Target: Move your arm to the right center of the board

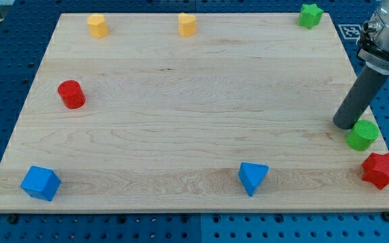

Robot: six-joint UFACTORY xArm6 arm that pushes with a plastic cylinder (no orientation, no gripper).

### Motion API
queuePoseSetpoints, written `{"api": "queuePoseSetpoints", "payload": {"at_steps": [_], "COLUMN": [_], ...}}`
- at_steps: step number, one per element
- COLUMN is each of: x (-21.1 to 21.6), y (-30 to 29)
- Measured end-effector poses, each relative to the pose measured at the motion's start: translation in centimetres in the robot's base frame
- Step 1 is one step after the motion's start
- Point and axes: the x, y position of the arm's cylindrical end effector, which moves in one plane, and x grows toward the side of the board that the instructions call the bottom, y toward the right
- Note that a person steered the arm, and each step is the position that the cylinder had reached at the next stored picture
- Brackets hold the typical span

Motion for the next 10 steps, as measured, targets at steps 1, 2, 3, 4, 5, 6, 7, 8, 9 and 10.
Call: {"api": "queuePoseSetpoints", "payload": {"at_steps": [1, 2, 3, 4, 5, 6, 7, 8, 9, 10], "x": [0.4, 0.6, 1.3, -2.4, -6.2, -7.5, -8.0, -9.4, -9.7, -9.7], "y": [0.9, 1.5, 2.1, 2.1, 2.1, 2.1, 2.6, 5.1, 5.1, 5.1]}}
